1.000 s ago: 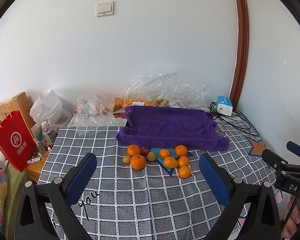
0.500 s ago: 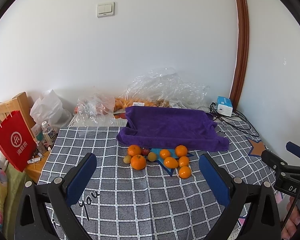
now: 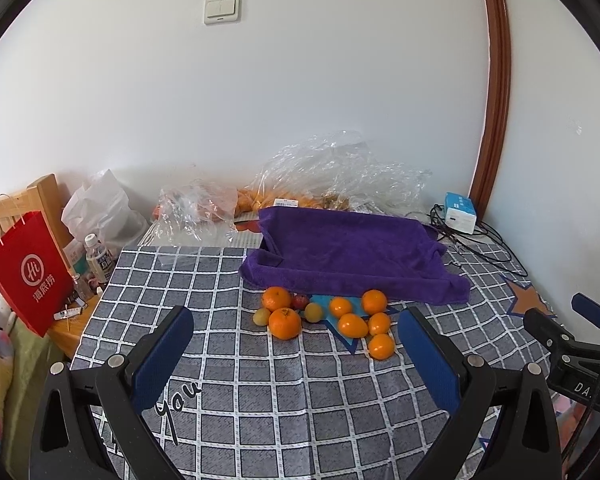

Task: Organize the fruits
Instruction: 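Grasp the large orange with the left gripper while the right gripper grasps a smaller orange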

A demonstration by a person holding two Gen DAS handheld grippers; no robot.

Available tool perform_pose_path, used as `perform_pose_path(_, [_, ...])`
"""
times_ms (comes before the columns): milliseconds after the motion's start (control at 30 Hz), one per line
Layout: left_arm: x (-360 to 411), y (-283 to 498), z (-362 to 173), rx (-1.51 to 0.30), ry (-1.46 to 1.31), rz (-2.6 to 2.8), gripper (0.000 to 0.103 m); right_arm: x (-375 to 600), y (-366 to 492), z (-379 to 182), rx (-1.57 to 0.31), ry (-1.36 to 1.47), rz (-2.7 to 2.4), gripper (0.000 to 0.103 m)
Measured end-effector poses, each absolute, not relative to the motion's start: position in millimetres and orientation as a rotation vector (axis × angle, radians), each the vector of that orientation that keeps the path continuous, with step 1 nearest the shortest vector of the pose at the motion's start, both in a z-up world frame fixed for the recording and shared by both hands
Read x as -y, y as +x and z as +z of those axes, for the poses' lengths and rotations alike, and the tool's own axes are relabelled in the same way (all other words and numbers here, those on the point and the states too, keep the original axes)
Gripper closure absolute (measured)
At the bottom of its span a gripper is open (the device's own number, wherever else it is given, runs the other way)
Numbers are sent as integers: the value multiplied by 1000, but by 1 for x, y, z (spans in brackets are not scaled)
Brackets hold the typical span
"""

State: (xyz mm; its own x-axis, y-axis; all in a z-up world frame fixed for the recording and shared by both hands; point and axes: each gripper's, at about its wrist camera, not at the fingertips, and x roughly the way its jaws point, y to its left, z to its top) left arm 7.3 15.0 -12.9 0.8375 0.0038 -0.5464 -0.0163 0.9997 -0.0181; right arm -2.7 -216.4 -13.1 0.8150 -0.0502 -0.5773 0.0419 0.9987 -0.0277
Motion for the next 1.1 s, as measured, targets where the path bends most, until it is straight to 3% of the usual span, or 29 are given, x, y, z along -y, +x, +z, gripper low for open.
perform_pose_path(200, [-29, 28, -40, -613, -43, 31, 0, 212, 21, -41, -674, -12, -32, 1])
perform_pose_path(400, [-50, 51, -73, -682, -79, 67, 0, 200, 58, -79, -785, 17, 45, 17])
perform_pose_path(467, [-57, 57, -83, -696, -70, 69, 5, 192, 67, -92, -804, 1, 61, 19])
perform_pose_path(533, [-62, 63, -93, -732, -53, 56, 22, 183, 74, -103, -819, -12, 78, 29])
perform_pose_path(900, [-97, 82, -126, -810, -111, 38, 22, 141, 105, -143, -874, 4, 208, 38])
perform_pose_path(1100, [-96, 92, -135, -823, -178, -1, 22, 134, 118, -161, -904, 11, 240, 57])
